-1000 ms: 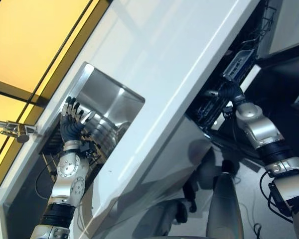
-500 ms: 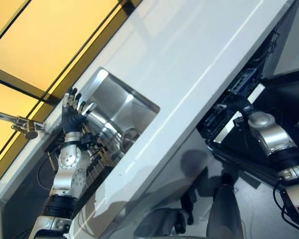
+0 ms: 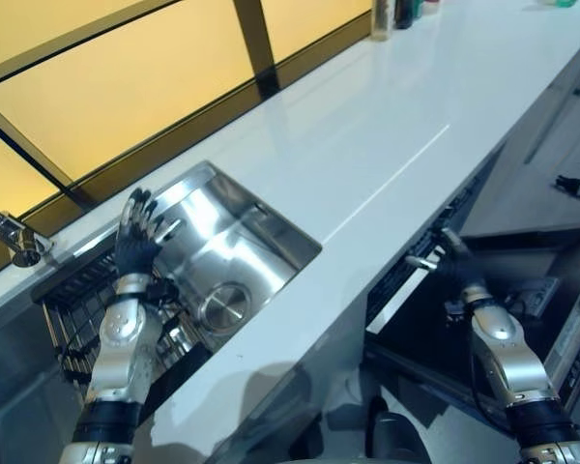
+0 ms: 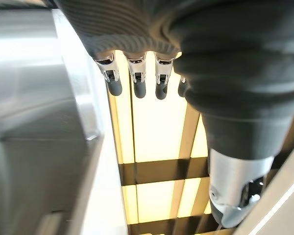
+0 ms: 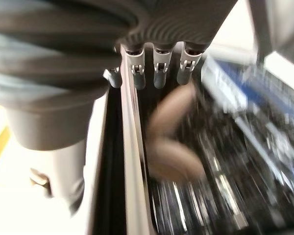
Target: Pick up plates and place into dishwasher.
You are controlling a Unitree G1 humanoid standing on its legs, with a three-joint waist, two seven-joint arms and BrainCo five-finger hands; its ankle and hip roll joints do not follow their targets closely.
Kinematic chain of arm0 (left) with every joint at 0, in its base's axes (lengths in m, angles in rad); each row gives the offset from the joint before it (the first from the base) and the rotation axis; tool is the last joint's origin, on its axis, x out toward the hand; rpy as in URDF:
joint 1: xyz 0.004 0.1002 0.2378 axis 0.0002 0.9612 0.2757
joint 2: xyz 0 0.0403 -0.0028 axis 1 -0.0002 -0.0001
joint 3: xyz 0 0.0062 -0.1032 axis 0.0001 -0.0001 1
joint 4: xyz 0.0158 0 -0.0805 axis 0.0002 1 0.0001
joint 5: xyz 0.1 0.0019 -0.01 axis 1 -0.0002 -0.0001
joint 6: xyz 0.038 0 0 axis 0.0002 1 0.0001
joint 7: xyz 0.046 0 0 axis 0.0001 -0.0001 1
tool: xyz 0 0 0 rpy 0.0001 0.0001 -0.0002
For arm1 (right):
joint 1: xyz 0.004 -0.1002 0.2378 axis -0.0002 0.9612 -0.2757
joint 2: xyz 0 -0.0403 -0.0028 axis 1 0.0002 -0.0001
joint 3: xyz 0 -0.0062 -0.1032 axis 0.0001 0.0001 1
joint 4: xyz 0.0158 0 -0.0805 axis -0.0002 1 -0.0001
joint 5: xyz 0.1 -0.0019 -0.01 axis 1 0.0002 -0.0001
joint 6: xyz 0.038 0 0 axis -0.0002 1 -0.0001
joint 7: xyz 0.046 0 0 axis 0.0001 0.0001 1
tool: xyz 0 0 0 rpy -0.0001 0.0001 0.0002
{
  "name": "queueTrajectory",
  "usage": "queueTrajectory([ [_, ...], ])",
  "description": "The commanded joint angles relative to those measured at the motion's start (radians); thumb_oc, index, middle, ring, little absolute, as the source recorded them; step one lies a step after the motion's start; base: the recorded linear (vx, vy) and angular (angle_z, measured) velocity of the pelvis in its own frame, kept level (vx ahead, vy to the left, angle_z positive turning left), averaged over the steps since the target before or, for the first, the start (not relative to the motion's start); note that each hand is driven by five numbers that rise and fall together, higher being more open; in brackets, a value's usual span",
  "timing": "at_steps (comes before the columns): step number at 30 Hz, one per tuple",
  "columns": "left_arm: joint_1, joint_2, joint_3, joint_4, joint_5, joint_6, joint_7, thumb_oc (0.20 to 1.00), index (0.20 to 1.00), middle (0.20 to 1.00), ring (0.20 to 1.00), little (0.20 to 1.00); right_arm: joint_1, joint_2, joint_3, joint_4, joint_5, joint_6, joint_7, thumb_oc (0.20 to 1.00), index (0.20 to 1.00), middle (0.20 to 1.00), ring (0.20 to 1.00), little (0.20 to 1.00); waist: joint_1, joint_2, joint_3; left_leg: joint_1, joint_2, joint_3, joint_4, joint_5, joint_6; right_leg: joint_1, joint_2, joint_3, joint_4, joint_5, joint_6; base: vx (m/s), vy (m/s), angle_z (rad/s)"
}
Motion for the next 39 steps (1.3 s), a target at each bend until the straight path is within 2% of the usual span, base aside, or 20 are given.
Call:
queueTrajectory([
  [1, 0.067, -0.008, 0.044, -0.069, 0.038, -0.051, -0.038, 1.0, 1.0, 1.0, 1.0, 1.0, 0.044, -0.013, -0.066, -0.106, -0.024, 0.031, -0.139, 1.0, 1.0, 1.0, 1.0, 1.0, -0.044, -0.015, -0.066, -0.056, -0.058, 0.024, 0.126, -0.12, 0.093, 0.126, -0.097, 0.09, -0.151, 0.026, 0.089, 0.06, 0.136, -0.23],
  [6, 0.114, -0.031, 0.048, -0.072, 0.028, -0.052, -0.055, 1.0, 1.0, 1.0, 1.0, 1.0, 0.103, 0.023, -0.122, -0.08, -0.03, 0.113, -0.349, 1.0, 1.0, 1.0, 1.0, 1.0, -0.093, 0.014, -0.047, -0.035, -0.064, 0.088, 0.165, -0.158, 0.109, 0.098, -0.11, 0.125, -0.124, 0.043, 0.1, 0.05, 0.112, -0.37],
  [10, 0.121, -0.034, 0.046, -0.073, 0.007, -0.026, -0.048, 1.0, 1.0, 1.0, 1.0, 1.0, 0.11, 0.03, -0.152, -0.043, -0.059, 0.156, -0.467, 1.0, 1.0, 1.0, 1.0, 1.0, -0.116, 0.041, -0.045, -0.025, -0.065, 0.133, 0.184, -0.18, 0.118, 0.093, -0.124, 0.143, -0.13, 0.058, 0.111, 0.06, 0.081, -0.46],
  [15, 0.119, -0.049, 0.027, -0.063, -0.021, -0.005, -0.027, 1.0, 1.0, 1.0, 1.0, 1.0, 0.119, 0.026, -0.188, 0.029, -0.086, 0.157, -0.568, 1.0, 1.0, 1.0, 1.0, 1.0, -0.146, 0.089, -0.043, -0.018, -0.075, 0.165, 0.223, -0.215, 0.129, 0.08, -0.146, 0.153, -0.099, 0.052, 0.116, 0.06, 0.085, -0.31],
  [23, 0.113, -0.081, 0.0, -0.026, -0.032, 0.02, -0.025, 1.0, 1.0, 1.0, 1.0, 1.0, 0.139, 0.004, -0.169, 0.126, -0.111, 0.152, -0.593, 1.0, 1.0, 1.0, 1.0, 1.0, -0.165, 0.148, -0.028, -0.055, -0.105, 0.177, 0.306, -0.254, 0.143, 0.012, -0.193, 0.167, -0.025, 0.057, 0.111, 0.05, 0.056, -0.15],
  [26, 0.099, -0.095, -0.026, -0.004, -0.032, -0.005, -0.01, 1.0, 1.0, 1.0, 1.0, 1.0, 0.132, -0.004, -0.148, 0.156, -0.089, 0.122, -0.598, 1.0, 1.0, 1.0, 1.0, 1.0, -0.173, 0.182, 0.0, -0.097, -0.117, 0.19, 0.328, -0.253, 0.144, -0.039, -0.215, 0.174, -0.014, 0.081, 0.111, -0.05, 0.09, -0.02],
  [30, 0.075, -0.1, -0.062, 0.019, -0.057, -0.04, 0.006, 1.0, 1.0, 1.0, 1.0, 1.0, 0.076, -0.037, -0.104, 0.233, -0.044, 0.092, -0.526, 1.0, 1.0, 1.0, 1.0, 1.0, -0.165, 0.241, 0.042, -0.169, -0.137, 0.205, 0.348, -0.243, 0.139, -0.116, -0.248, 0.182, -0.01, 0.108, 0.114, -0.08, 0.095, -0.29],
  [32, 0.057, -0.084, -0.075, 0.015, -0.075, -0.035, 0.011, 1.0, 1.0, 1.0, 1.0, 1.0, 0.029, -0.063, -0.072, 0.276, 0.015, 0.084, -0.446, 1.0, 1.0, 1.0, 1.0, 1.0, -0.152, 0.263, 0.064, -0.209, -0.144, 0.202, 0.357, -0.234, 0.133, -0.147, -0.261, 0.182, -0.008, 0.114, 0.112, -0.12, 0.036, -0.08],
  [37, 0.021, -0.048, -0.106, 0.011, -0.104, -0.036, 0.019, 1.0, 1.0, 1.0, 1.0, 1.0, -0.102, -0.128, -0.032, 0.362, 0.121, 0.034, -0.369, 1.0, 1.0, 1.0, 1.0, 1.0, -0.112, 0.299, 0.106, -0.309, -0.153, 0.194, 0.391, -0.214, 0.113, -0.221, -0.285, 0.179, 0.012, 0.107, 0.106, -0.13, -0.036, 0.07],
  [39, -0.002, -0.034, -0.122, 0.012, -0.111, -0.039, 0.034, 1.0, 1.0, 1.0, 1.0, 1.0, -0.182, -0.157, -0.018, 0.395, 0.155, 0.039, -0.341, 1.0, 1.0, 1.0, 1.0, 1.0, -0.098, 0.315, 0.125, -0.352, -0.154, 0.194, 0.409, -0.207, 0.102, -0.257, -0.292, 0.182, 0.028, 0.1, 0.103, -0.16, -0.082, 0.08],
])
